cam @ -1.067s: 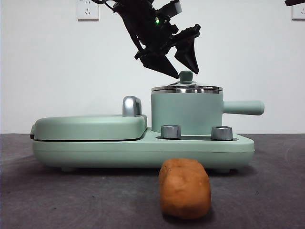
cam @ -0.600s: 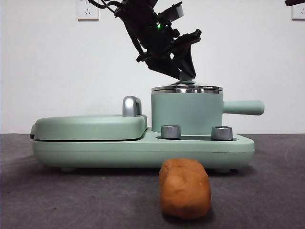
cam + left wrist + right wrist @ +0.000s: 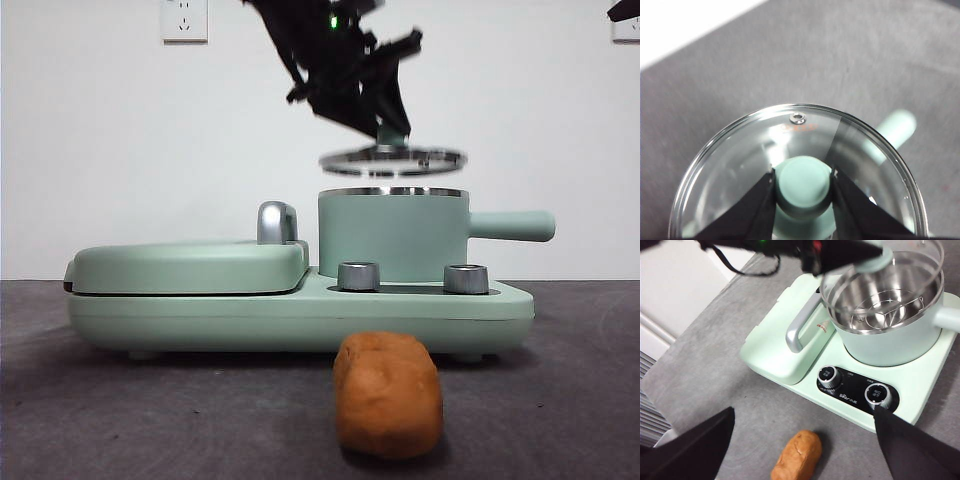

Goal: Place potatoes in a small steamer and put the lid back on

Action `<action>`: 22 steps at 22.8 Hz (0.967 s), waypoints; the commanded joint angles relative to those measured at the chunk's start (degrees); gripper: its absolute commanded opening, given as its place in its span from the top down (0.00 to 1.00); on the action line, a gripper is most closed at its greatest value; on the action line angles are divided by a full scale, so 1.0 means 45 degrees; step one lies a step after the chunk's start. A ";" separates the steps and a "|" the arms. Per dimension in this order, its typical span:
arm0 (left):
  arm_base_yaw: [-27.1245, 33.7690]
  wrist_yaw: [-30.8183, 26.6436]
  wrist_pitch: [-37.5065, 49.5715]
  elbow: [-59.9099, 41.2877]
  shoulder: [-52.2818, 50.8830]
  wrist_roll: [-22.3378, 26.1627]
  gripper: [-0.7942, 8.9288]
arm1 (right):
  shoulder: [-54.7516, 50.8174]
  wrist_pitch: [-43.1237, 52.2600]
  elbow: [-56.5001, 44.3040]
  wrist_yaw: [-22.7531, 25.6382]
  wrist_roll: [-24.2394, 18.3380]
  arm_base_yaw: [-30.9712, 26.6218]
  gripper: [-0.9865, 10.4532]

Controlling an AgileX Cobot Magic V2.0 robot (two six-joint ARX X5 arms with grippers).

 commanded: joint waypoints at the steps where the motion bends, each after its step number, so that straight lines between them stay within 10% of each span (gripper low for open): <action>1: -0.0112 -0.0005 -0.0481 0.1336 0.0083 -0.0010 0.91 | 0.0068 0.0063 0.0214 0.0457 0.0058 0.0083 0.53; 22: 0.2671 -0.0005 -0.3784 0.2302 -0.2467 0.0141 0.91 | 0.5149 0.0117 0.0214 0.6382 0.4337 0.8427 0.53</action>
